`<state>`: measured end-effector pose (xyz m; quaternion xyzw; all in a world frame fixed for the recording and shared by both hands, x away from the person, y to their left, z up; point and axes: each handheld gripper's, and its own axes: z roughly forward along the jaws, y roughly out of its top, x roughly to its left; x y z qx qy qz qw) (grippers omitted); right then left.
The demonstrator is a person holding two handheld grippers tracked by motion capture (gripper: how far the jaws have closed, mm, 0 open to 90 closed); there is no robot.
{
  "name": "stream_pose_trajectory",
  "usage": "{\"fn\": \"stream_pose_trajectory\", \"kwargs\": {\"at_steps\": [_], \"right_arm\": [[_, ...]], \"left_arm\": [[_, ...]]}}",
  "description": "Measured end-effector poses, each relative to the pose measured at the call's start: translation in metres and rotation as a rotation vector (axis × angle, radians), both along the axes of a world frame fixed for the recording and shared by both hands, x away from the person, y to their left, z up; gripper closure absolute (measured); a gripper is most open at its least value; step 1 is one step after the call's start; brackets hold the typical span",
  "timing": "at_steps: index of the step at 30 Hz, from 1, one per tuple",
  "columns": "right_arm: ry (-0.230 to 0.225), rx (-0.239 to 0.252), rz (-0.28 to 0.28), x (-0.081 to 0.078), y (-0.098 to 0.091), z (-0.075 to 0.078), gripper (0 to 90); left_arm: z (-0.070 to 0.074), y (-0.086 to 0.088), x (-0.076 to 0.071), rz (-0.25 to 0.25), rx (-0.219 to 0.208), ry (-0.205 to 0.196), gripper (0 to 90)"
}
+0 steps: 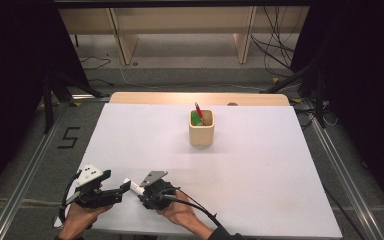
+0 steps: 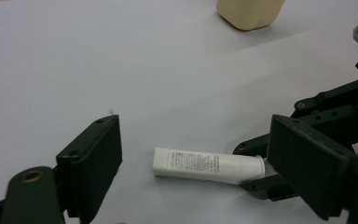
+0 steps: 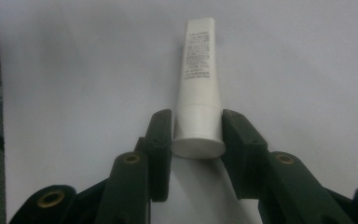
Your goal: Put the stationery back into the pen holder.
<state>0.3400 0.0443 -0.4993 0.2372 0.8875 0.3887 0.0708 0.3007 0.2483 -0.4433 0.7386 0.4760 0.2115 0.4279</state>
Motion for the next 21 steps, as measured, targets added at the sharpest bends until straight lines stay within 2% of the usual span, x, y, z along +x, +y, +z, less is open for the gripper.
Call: {"fn": "stream_pose_trajectory", "kwargs": {"at_steps": [2,12,18,21], "right_arm": [[0.017,0.009,-0.003,0.001,-0.001,0.0,65.4],[0.021,0.018,0.013,0.005,-0.009,0.008,65.6],[0.023,0.033,0.003,0.009,-0.022,0.018,65.7],[0.042,0.039,-0.014,0.013,-0.03,0.022,65.7]], "left_arm": [[0.0,0.0,0.0,0.0,0.001,0.001,17.4],[0.0,0.0,0.0,0.002,-0.003,-0.001,17.5],[0.0,0.0,0.0,0.001,-0.004,-0.001,17.4],[0.0,-0.001,0.001,-0.003,0.002,0.003,17.5]]}}
